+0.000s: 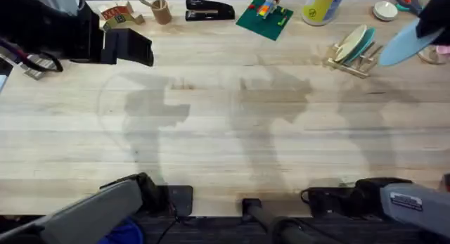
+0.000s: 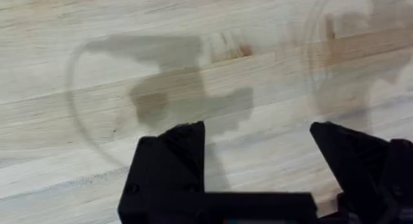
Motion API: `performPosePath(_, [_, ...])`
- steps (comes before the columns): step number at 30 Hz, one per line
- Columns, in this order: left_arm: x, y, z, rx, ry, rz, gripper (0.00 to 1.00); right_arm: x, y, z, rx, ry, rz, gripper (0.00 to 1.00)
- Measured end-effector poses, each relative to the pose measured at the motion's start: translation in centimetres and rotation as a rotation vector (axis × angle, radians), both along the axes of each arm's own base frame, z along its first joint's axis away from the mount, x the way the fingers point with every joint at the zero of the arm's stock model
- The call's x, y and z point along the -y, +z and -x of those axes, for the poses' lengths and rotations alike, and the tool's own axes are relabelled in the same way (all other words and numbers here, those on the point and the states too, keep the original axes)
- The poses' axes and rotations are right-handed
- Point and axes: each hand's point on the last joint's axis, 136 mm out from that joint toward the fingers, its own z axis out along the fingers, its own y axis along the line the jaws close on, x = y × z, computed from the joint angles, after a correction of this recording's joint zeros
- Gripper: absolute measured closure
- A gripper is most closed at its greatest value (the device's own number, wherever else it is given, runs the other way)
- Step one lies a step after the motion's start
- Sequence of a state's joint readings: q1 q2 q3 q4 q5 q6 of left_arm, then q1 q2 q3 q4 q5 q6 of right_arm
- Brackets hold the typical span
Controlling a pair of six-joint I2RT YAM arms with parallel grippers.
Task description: Pick up the plates from the table one by one and place each into a slot on the dish rack.
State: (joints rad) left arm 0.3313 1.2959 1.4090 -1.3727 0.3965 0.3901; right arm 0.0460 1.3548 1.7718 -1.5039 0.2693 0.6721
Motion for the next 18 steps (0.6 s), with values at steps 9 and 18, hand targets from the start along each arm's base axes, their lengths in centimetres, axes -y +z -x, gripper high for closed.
performPosePath(9, [0.0, 0.0, 0.0, 0.0, 0.0, 0.0, 0.006, 2.2, -0.1, 0.5, -0.028, -0.012, 0.031, 0.971])
performPosePath(18, [0.0, 0.0, 0.0, 0.0, 0.0, 0.0, 0.006, 3.7, -0.4, 0.8, -0.06, -0.014, 0.051, 0.971])
